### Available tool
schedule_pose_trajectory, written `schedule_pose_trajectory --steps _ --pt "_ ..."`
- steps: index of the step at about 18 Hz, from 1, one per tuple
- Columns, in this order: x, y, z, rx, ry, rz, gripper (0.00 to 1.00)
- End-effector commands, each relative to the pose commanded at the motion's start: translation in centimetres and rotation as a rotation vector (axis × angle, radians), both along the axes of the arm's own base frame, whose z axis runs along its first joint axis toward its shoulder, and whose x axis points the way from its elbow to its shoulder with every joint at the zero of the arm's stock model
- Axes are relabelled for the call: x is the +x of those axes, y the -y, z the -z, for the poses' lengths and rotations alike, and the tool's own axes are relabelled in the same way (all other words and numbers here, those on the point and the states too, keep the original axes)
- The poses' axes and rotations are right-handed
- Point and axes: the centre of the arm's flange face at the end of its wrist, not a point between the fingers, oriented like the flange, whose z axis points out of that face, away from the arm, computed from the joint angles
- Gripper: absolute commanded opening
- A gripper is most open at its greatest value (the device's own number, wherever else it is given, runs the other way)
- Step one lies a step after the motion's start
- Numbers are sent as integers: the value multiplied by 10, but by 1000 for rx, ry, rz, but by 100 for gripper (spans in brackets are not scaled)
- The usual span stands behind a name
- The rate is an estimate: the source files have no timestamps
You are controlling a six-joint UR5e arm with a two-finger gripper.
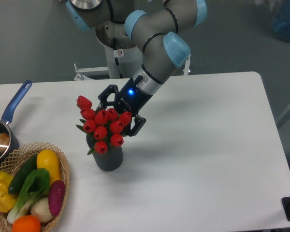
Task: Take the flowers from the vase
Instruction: 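Position the gripper fingers around the tulip bunch below the flower heads, then close the gripper on the tulip stems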
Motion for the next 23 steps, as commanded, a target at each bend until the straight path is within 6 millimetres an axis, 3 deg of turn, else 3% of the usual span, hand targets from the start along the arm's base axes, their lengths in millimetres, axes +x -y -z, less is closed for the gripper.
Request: schedule_pose_trajectory --steps 21,23 --pt "-10 -4 7 74 35 8 100" --pt "-9 -4 7 73 35 9 95"
